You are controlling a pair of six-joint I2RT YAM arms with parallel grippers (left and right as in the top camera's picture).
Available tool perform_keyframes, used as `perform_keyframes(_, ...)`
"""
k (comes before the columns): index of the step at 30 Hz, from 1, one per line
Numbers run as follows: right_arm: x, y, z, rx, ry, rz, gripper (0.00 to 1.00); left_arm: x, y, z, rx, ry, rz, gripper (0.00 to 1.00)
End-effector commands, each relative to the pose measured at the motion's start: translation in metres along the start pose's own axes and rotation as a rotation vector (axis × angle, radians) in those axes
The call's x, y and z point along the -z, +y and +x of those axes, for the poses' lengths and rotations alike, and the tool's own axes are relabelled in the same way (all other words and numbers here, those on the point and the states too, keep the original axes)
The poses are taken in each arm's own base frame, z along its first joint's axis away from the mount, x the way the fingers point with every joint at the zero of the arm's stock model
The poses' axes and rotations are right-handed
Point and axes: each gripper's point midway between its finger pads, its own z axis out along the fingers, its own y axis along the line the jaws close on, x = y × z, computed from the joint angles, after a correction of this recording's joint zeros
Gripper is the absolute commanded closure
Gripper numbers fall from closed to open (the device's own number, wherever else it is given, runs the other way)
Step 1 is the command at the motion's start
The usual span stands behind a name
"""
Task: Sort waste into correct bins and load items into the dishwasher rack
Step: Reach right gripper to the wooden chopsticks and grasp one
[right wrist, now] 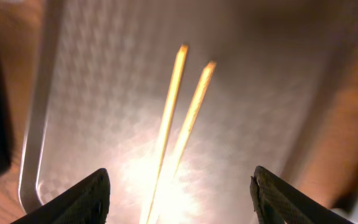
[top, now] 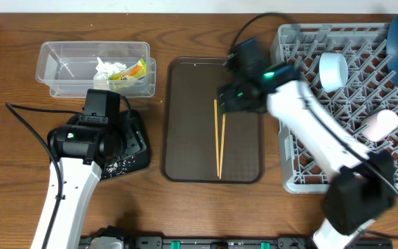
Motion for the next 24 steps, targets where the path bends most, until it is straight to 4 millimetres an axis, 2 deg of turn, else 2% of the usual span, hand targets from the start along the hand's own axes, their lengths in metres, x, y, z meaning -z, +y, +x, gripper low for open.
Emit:
perform_keyframes(1,-0.035,0.005,0.025,-0.104,0.098,0.079,0.29,0.001,0.002,-0.004,0.014,-0.01,-0.013,0.21)
perform_keyframes(6,-0.069,0.002,0.048,-0.147,0.2,0.134,0.32,0.001,0.003,-0.003,0.01,-0.01,-0.014,0.21)
perform_keyframes(10,-0.084,-0.003,0.058,-0.171,0.244,0.163,0.34,0.001,0.002,-0.004,0.01,-0.01,-0.013,0.21)
perform_keyframes(18,-0.093,-0.022,0.066,-0.226,0.258,0.274,0.34,0.001,0.002,-0.003,0.01,-0.01,-0.013,0.21)
perform_keyframes(24,-0.093,-0.025,0.065,-0.223,0.249,0.29,0.35,0.001,0.003,-0.003,0.01,-0.01,-0.014,0.21)
